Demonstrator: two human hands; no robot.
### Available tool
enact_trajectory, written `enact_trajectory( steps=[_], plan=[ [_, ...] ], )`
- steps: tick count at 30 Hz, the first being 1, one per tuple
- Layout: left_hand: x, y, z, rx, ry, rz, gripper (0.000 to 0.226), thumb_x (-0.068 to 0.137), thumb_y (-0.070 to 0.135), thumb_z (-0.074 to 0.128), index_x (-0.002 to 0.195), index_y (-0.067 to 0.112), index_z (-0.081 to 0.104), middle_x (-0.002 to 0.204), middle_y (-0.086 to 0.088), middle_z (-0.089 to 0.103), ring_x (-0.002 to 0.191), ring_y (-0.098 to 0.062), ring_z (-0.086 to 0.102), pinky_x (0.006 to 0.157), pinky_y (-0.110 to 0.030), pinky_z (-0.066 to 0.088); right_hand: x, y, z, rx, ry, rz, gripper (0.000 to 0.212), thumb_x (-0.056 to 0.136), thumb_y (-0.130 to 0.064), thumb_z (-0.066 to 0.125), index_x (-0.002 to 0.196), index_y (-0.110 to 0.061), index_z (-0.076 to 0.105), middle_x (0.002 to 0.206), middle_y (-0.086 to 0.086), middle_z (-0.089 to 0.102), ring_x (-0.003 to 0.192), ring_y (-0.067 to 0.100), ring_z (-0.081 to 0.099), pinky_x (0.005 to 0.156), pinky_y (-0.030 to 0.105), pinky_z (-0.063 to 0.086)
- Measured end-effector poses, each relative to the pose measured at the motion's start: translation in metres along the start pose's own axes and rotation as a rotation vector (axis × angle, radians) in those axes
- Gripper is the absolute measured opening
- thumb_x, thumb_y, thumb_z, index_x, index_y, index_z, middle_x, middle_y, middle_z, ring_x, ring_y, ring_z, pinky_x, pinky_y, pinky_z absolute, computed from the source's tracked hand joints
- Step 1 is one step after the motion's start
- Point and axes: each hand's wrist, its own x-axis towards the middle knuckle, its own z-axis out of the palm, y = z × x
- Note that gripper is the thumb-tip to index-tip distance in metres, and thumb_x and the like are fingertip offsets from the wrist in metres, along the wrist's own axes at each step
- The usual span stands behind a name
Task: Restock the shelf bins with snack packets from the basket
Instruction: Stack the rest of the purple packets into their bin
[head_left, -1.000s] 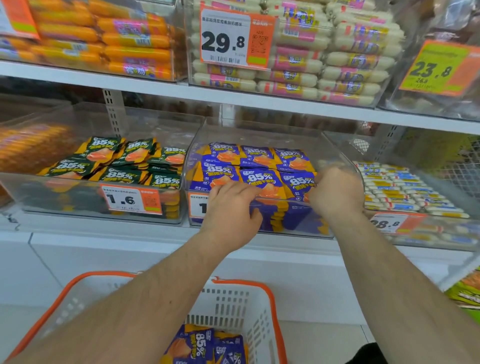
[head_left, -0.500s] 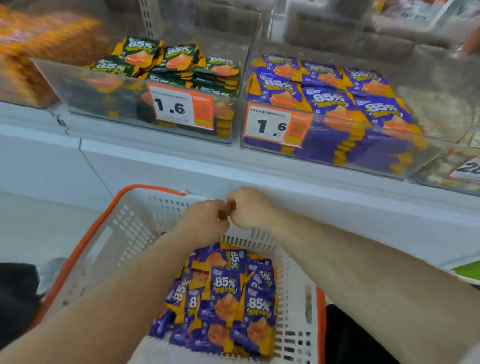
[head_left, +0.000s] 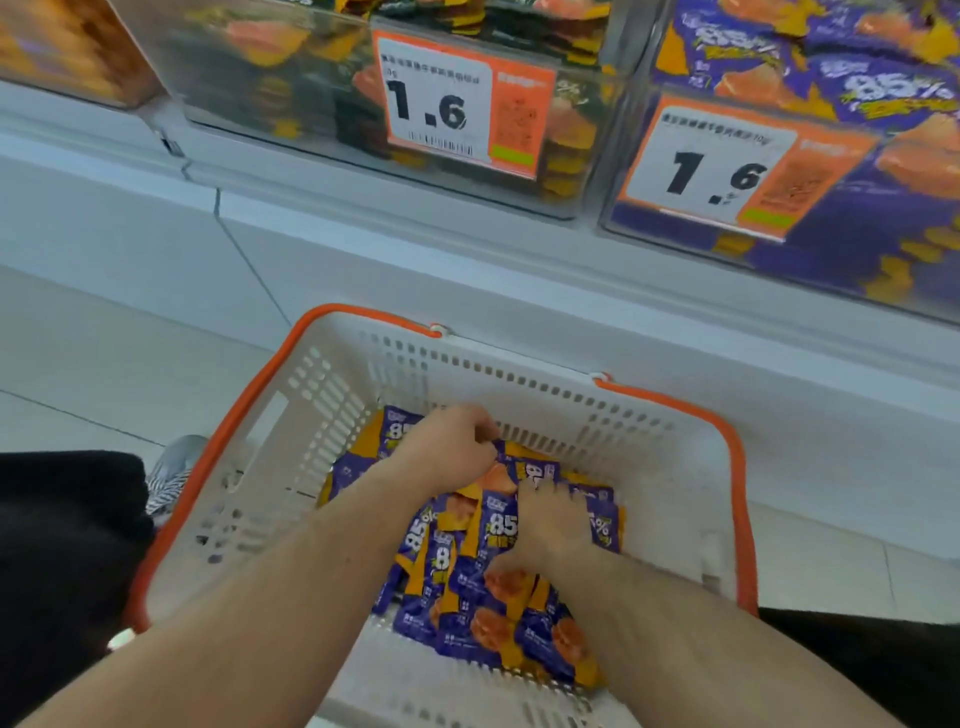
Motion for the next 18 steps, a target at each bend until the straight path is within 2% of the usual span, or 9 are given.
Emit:
enact_trajectory(
  steps=[4, 6, 8, 9, 11, 13, 15, 17, 18],
  plan=[
    [0.0, 0.0, 0.003, 0.021, -0.018, -0.01, 0.033, 0.096, 0.018, 0.05, 0.128, 0.02, 0.058, 0.127, 0.0, 0.061, 0.109, -0.018, 0.058, 0.087, -0.029, 0.049, -0.004, 0.001, -0.005, 0.065, -0.004, 0.013, 0.122, 0.057, -0.074, 0.077, 0.148, -0.011, 0.024, 0.148, 0.014, 0.035, 0.138, 0.038, 0.028, 0.114, 0.052, 0.024],
    [-0.002, -0.002, 0.003, 0.015, -0.021, -0.025, 0.033, 0.095, 0.018, 0.05, 0.127, 0.021, 0.058, 0.126, 0.0, 0.061, 0.107, -0.018, 0.058, 0.086, -0.03, 0.05, 0.0, -0.003, -0.005, 0.145, -0.025, 0.059, 0.11, 0.059, -0.066, 0.08, 0.142, -0.012, 0.032, 0.141, 0.013, 0.043, 0.134, 0.037, 0.035, 0.11, 0.052, 0.029],
    [-0.005, -0.005, 0.0, 0.013, -0.023, -0.051, 0.033, 0.094, 0.019, 0.05, 0.126, 0.022, 0.058, 0.125, 0.0, 0.061, 0.105, -0.018, 0.058, 0.087, -0.033, 0.051, 0.006, -0.004, -0.005, 0.274, -0.053, 0.077, 0.063, 0.071, -0.048, 0.081, 0.113, -0.016, 0.045, 0.103, 0.008, 0.056, 0.097, 0.029, 0.055, 0.081, 0.047, 0.045],
    [-0.007, -0.006, -0.001, 0.019, -0.029, -0.064, 0.034, 0.093, 0.02, 0.051, 0.126, 0.022, 0.058, 0.124, 0.0, 0.061, 0.105, -0.018, 0.058, 0.089, -0.035, 0.052, 0.008, -0.004, -0.005, 0.328, -0.075, 0.078, 0.041, 0.08, -0.033, 0.077, 0.093, -0.018, 0.041, 0.079, 0.004, 0.05, 0.07, 0.023, 0.051, 0.059, 0.042, 0.04],
    [-0.011, -0.006, -0.003, 0.026, -0.044, -0.081, 0.035, 0.093, 0.021, 0.051, 0.127, 0.021, 0.057, 0.126, 0.0, 0.06, 0.107, -0.019, 0.058, 0.091, -0.037, 0.052, 0.011, -0.004, -0.005, 0.408, -0.125, 0.07, 0.04, 0.089, -0.01, 0.063, 0.07, -0.018, 0.028, 0.061, 0.004, 0.038, 0.051, 0.021, 0.031, 0.049, 0.035, 0.029],
    [-0.016, -0.004, -0.006, 0.02, -0.049, -0.09, 0.036, 0.093, 0.021, 0.053, 0.129, 0.021, 0.056, 0.127, -0.001, 0.06, 0.108, -0.018, 0.058, 0.091, -0.035, 0.052, 0.006, -0.001, -0.011, 0.461, -0.143, 0.015, 0.037, 0.09, -0.003, 0.056, 0.065, -0.017, 0.032, 0.066, 0.01, 0.052, 0.053, 0.021, 0.029, 0.057, 0.034, 0.03],
    [-0.021, -0.003, -0.009, -0.01, -0.032, -0.095, 0.038, 0.092, 0.021, 0.055, 0.13, 0.02, 0.054, 0.129, -0.001, 0.058, 0.109, -0.018, 0.057, 0.092, -0.035, 0.051, -0.007, 0.001, -0.032, 0.51, -0.108, -0.056, 0.027, 0.092, -0.005, 0.054, 0.07, -0.014, 0.042, 0.072, 0.01, 0.045, 0.055, 0.02, 0.032, 0.059, 0.035, 0.032],
    [-0.024, -0.001, -0.017, -0.059, 0.006, -0.089, 0.046, 0.091, 0.024, 0.059, 0.136, 0.019, 0.049, 0.136, -0.002, 0.053, 0.105, -0.016, 0.056, 0.089, -0.032, 0.05, -0.019, 0.004, -0.063, 0.542, -0.032, -0.135, 0.004, 0.094, -0.009, 0.055, 0.091, -0.01, 0.058, 0.086, 0.007, 0.056, 0.064, 0.018, 0.047, 0.059, 0.038, 0.042],
    [-0.026, 0.0, -0.022, -0.082, 0.02, -0.09, 0.053, 0.09, 0.026, 0.061, 0.14, 0.019, 0.044, 0.138, -0.002, 0.051, 0.1, -0.013, 0.055, 0.086, -0.03, 0.049, -0.025, 0.007, -0.08, 0.553, 0.022, -0.166, 0.011, 0.094, -0.012, 0.056, 0.103, -0.012, 0.063, 0.094, 0.006, 0.061, 0.072, 0.018, 0.055, 0.063, 0.037, 0.047]
  ],
)
